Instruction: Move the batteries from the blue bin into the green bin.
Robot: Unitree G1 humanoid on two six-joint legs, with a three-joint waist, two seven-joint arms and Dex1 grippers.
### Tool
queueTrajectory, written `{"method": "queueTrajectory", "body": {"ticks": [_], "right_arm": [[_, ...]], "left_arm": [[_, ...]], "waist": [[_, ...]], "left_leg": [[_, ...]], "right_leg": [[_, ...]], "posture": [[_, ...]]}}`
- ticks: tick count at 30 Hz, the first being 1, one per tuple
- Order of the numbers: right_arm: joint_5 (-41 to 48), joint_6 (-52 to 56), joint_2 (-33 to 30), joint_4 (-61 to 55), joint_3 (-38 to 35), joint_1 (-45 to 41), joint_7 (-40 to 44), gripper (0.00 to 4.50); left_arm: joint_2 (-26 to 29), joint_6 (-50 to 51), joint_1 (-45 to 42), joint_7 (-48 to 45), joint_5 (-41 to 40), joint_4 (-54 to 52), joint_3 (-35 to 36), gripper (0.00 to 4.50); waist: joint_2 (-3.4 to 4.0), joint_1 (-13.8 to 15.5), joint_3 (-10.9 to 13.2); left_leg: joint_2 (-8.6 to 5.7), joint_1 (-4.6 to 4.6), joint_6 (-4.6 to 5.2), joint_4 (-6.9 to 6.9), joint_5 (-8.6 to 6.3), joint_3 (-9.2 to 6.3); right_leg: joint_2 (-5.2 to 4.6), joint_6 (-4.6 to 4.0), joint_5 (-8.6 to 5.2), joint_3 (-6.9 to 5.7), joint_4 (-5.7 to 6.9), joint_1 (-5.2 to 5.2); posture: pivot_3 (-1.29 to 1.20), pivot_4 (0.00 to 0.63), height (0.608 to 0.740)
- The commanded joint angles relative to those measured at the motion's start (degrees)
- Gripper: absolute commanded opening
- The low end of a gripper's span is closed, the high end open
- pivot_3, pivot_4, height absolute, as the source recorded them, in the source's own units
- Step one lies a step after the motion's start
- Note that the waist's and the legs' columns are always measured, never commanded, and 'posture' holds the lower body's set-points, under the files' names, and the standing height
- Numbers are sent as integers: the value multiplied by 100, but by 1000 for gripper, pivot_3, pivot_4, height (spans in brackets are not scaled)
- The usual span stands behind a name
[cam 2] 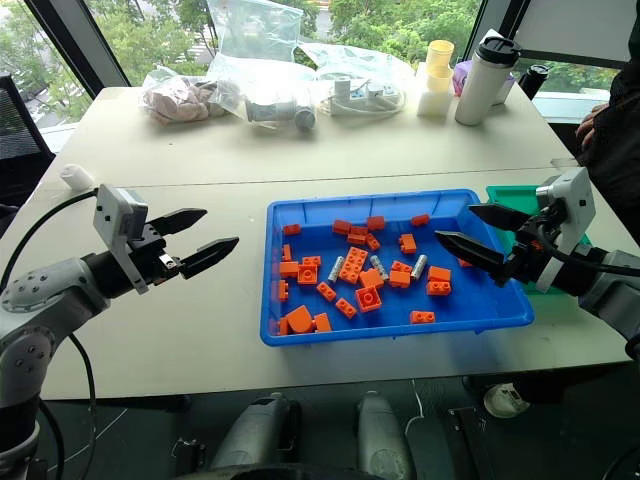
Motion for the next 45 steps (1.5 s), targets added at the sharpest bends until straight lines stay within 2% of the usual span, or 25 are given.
{"method": "queueTrajectory", "body": {"ticks": [1, 14, 19, 24, 28, 32, 36, 40, 45], "right_arm": [[-5, -112, -21, -169, -165, -4, 3, 4474], [-180, -189, -5, -116, -25, -60, -38, 4474], [-345, -183, -101, 49, 168, -350, -65, 4474], [-807, -163, -247, 117, 491, -464, -210, 4474], [-770, -189, -233, 130, 678, -667, -27, 4474], [-666, 2, -414, 113, 1366, -1251, 515, 4474], [-1072, -38, -366, 283, 2707, -2252, 1225, 4474], [-2165, -701, 160, 894, 4061, -3007, 1545, 4474], [-2893, -922, 684, 1428, 4892, -3502, 1782, 4474]], "left_arm": [[-3, -122, 14, -29, -44, -50, 108, 4500], [54, -172, -224, 10, 140, 32, -71, 4500], [113, -89, -573, 17, 137, 155, -80, 4500], [399, -129, -670, -299, 230, 275, -113, 4500], [648, -227, -693, -762, 252, 382, -196, 4500], [1279, -268, -837, -1536, 392, 421, -465, 4500], [1943, -342, -1175, -2394, 415, 529, -729, 4500], [2044, -315, -1488, -2609, 399, 522, -833, 4500], [1987, -81, -1337, -2500, 211, 177, -710, 4500]], "waist": [[0, -1, 0], [0, 2, 0], [0, -3, 0], [1, -7, 0], [1, -9, 0], [1, -18, 1], [4, -35, 3], [2, -41, 3], [-2, -25, 6]], "left_leg": [[0, 0, 0, 0, 0, 0], [0, 0, 0, 0, 0, 0], [0, 0, 0, 2, 0, 0], [0, -1, 0, 1, 0, 1], [0, -1, 0, 2, 0, 1], [1, -1, 0, 2, 0, 1], [3, -3, 0, 1, 0, 3], [6, -4, 0, 1, 0, 4], [1, -38, -1, 7, 1, 8]], "right_leg": [[0, 0, 0, 0, 0, 0], [0, 0, 0, 0, 0, 0], [10, 0, 0, -2, 1, 0], [11, 0, 0, -1, 1, -4], [11, 0, 0, -1, 1, -4], [12, 0, 0, -1, 1, -5], [11, -2, -1, -1, 3, -12], [11, -2, -1, -1, 1, -15], [11, 0, 1, 0, 7, -51]], "posture": [[0, 150, 740], [0, 150, 740], [0, 150, 740], [0, 150, 740], [0, 150, 740], [0, 150, 740], [0, 150, 740], [0, 150, 740], [0, 150, 740]]}}
